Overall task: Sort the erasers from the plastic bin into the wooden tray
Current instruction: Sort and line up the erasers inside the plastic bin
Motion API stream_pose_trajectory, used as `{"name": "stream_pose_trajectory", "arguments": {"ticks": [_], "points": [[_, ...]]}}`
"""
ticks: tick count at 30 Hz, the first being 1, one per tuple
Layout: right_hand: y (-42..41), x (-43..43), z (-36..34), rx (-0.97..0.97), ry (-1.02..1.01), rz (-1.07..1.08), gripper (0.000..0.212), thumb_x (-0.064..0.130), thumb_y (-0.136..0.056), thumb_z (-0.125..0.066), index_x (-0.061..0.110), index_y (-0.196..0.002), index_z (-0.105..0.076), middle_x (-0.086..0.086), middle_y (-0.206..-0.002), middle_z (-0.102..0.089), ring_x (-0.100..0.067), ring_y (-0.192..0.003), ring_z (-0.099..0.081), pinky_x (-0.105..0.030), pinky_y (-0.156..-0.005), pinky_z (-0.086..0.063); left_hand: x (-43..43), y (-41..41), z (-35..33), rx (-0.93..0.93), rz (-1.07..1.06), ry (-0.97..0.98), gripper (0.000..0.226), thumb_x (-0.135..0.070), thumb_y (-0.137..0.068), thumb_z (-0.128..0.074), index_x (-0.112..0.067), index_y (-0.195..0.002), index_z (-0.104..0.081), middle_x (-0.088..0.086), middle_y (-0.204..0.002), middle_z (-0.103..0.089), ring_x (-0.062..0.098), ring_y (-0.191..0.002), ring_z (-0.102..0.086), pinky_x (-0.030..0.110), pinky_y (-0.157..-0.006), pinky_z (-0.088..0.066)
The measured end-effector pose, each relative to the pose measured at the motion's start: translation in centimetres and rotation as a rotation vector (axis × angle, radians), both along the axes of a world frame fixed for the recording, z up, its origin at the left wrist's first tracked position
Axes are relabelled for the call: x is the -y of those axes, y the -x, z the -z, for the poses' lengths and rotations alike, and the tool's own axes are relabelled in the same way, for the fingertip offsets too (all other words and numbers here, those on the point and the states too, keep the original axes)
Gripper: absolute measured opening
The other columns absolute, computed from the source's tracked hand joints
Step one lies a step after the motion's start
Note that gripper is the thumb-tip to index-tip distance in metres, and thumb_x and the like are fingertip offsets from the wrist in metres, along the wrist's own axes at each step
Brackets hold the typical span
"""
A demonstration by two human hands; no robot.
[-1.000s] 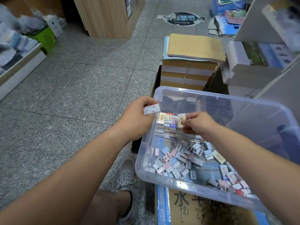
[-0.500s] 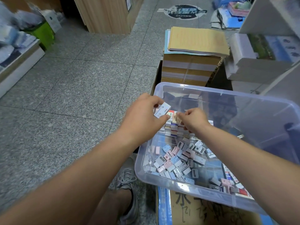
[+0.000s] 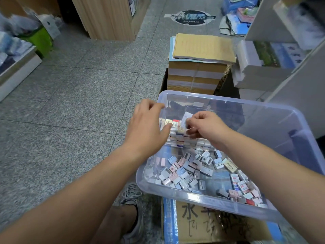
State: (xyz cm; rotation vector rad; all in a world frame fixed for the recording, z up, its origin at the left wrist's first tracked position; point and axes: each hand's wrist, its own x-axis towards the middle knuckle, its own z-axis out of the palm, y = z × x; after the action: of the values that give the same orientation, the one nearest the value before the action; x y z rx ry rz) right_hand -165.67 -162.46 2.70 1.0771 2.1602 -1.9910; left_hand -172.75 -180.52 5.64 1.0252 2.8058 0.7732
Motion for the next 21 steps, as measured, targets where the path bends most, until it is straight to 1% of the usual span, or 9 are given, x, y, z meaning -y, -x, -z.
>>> {"name": "stream_pose_trajectory", "arguments": {"ticks": [2, 4, 6, 7, 8, 11, 14, 17, 21], "points": [[-0.2, -1.6, 1.5, 0.111, -0.066, 0.022, 0.01, 0.002, -0.095, -0.064, 0.002, -0.085, -0.063, -0.019, -0.081, -0.065, -0.028, -0.072, -0.067, -0.043, -0.078, -0.063, 0.2, 0.1, 0.4, 0.041, -0.039, 0.017, 0.049, -0.032, -0.096, -0.06, -0.015, -0.14, -0.048, 0.004, -0.132, -0.046, 0.024, -0.128, -0.041, 0.041, -0.108, -0.039], [-0.1, -2.6, 2.7, 0.196, -0.076, 0.043, 0.011, 0.0, -0.095, -0.064, 0.002, -0.085, -0.064, -0.019, -0.084, -0.066, -0.028, -0.076, -0.067, -0.045, -0.082, -0.062, 0.2, -0.1, 0.8, 0.069, -0.049, 0.051, 0.035, -0.031, -0.096, -0.055, -0.016, -0.128, -0.051, 0.004, -0.124, -0.049, 0.025, -0.121, -0.046, 0.046, -0.102, -0.043], [0.5, -3.0, 3.8, 0.246, -0.087, 0.084, 0.005, -0.001, -0.095, -0.065, -0.001, -0.09, -0.064, -0.019, -0.089, -0.067, -0.029, -0.082, -0.068, -0.047, -0.085, -0.061, 0.1, -0.1, 1.0, 0.079, -0.05, 0.065, 0.031, -0.032, -0.096, -0.054, -0.016, -0.122, -0.051, 0.003, -0.119, -0.05, 0.024, -0.116, -0.049, 0.047, -0.097, -0.046], [1.0, -3.1, 4.3, 0.27, -0.113, 0.097, 0.006, 0.001, -0.092, -0.069, -0.003, -0.094, -0.064, -0.019, -0.092, -0.068, -0.03, -0.087, -0.07, -0.049, -0.086, -0.061, 0.1, -0.1, 1.1, 0.08, -0.053, 0.062, 0.032, -0.033, -0.096, -0.055, -0.016, -0.123, -0.051, 0.003, -0.119, -0.05, 0.024, -0.115, -0.049, 0.047, -0.096, -0.046], [1.4, -3.4, 5.0, 0.288, -0.146, 0.098, 0.015, 0.004, -0.088, -0.073, -0.003, -0.098, -0.065, -0.02, -0.094, -0.07, -0.033, -0.089, -0.071, -0.052, -0.085, -0.061, 0.0, -0.1, 1.2, 0.078, -0.055, 0.059, 0.034, -0.033, -0.096, -0.055, -0.015, -0.124, -0.051, 0.003, -0.12, -0.05, 0.024, -0.116, -0.049, 0.046, -0.097, -0.046], [2.6, -3.8, 7.4, 0.315, -0.204, 0.077, 0.023, 0.012, -0.081, -0.08, -0.002, -0.093, -0.067, -0.019, -0.087, -0.072, -0.034, -0.082, -0.073, -0.05, -0.079, -0.062, -0.1, -0.1, 1.3, 0.076, -0.056, 0.046, 0.044, -0.033, -0.097, -0.055, -0.012, -0.135, -0.047, 0.004, -0.129, -0.049, 0.024, -0.123, -0.047, 0.044, -0.103, -0.044], [3.1, -3.5, 7.9, 0.326, -0.325, 0.036, 0.024, 0.019, -0.082, -0.083, 0.0, -0.088, -0.069, -0.017, -0.081, -0.073, -0.036, -0.08, -0.074, -0.05, -0.074, -0.063, -0.1, -0.1, 1.4, 0.086, -0.062, 0.048, 0.051, -0.034, -0.098, -0.054, -0.011, -0.142, -0.041, 0.005, -0.136, -0.046, 0.022, -0.129, -0.042, 0.041, -0.106, -0.039], [2.7, -2.8, 6.8, 0.343, -0.438, -0.008, 0.026, 0.027, -0.085, -0.081, 0.003, -0.084, -0.072, -0.015, -0.078, -0.073, -0.034, -0.076, -0.073, -0.051, -0.073, -0.063, -0.2, 0.0, 1.4, 0.082, -0.065, 0.058, 0.051, -0.035, -0.098, -0.054, -0.012, -0.141, -0.041, 0.004, -0.134, -0.046, 0.021, -0.127, -0.042, 0.04, -0.104, -0.039], [1.6, -2.2, 5.6, 0.334, -0.416, -0.003, 0.029, 0.029, -0.088, -0.079, 0.002, -0.083, -0.072, -0.013, -0.079, -0.075, -0.034, -0.08, -0.074, -0.05, -0.076, -0.062, -0.2, 0.0, 1.4, 0.085, -0.06, 0.057, 0.049, -0.035, -0.098, -0.054, -0.013, -0.14, -0.041, 0.003, -0.132, -0.046, 0.021, -0.126, -0.043, 0.041, -0.104, -0.041]]}}
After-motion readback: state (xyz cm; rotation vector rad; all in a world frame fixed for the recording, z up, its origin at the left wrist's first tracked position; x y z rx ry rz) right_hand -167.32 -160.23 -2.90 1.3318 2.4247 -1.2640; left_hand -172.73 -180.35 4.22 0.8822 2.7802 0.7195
